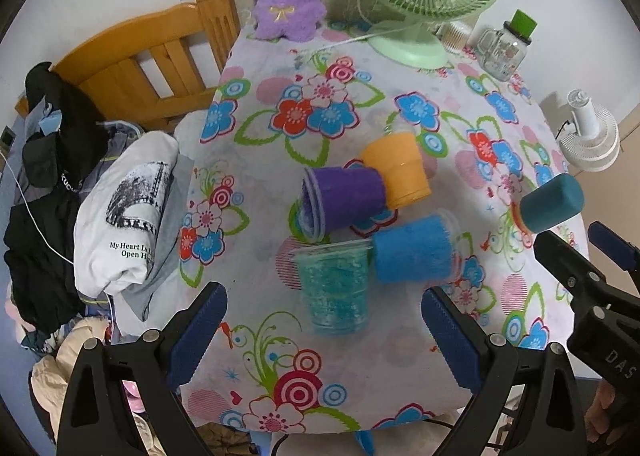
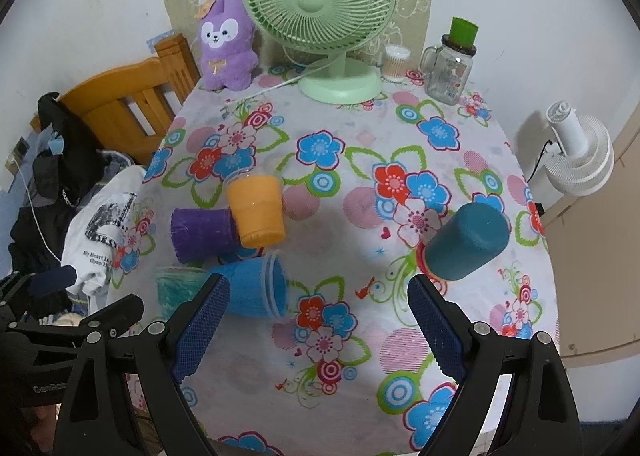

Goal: Flip cup upside down
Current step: 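Move the left gripper toward the clear teal-glitter cup, then close the left gripper around the clear teal-glitter cup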

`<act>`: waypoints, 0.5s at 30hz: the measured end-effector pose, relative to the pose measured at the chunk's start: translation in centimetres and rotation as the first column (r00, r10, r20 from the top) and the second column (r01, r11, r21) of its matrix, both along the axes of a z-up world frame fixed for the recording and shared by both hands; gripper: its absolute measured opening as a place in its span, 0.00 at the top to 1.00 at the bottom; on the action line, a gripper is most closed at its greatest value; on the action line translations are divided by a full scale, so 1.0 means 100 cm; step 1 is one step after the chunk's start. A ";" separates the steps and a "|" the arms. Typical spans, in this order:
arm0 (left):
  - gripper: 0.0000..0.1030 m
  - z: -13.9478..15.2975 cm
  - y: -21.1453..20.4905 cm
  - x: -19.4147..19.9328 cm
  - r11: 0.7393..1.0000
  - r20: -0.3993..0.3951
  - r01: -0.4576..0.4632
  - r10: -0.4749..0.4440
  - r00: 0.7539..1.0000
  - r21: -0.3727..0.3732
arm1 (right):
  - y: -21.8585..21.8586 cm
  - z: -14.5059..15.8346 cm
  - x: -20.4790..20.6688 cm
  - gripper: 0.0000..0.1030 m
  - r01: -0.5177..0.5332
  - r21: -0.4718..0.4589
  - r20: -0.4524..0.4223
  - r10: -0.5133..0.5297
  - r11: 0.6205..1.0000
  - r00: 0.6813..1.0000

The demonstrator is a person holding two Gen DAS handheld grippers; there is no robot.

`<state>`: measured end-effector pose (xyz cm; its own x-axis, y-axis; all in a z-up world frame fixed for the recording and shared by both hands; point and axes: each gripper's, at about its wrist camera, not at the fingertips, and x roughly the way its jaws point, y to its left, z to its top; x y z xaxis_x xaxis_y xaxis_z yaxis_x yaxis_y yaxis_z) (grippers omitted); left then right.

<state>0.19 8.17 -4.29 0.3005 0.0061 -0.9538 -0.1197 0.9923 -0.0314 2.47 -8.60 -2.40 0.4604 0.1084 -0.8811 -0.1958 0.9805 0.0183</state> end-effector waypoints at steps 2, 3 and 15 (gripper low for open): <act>0.04 -0.008 0.003 0.002 1.000 -0.015 0.000 0.000 1.000 0.002 | 0.004 -0.007 0.002 0.10 -0.004 0.001 -0.010 0.004 1.000 1.000; 0.04 -0.011 0.004 0.003 1.000 -0.021 0.001 -0.001 1.000 0.001 | 0.006 -0.010 0.002 0.10 -0.006 0.001 -0.013 0.006 1.000 1.000; 0.07 -0.068 0.009 0.018 0.999 -0.117 0.008 -0.013 0.993 -0.043 | 0.017 -0.057 0.010 0.10 0.005 -0.021 -0.089 -0.006 1.000 0.996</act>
<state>2.00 9.07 -11.06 0.1860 -0.0380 -0.9818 -0.1144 0.9916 -0.0600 3.51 -6.89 -8.12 0.3802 0.0869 -0.9208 -0.1889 0.9819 0.0147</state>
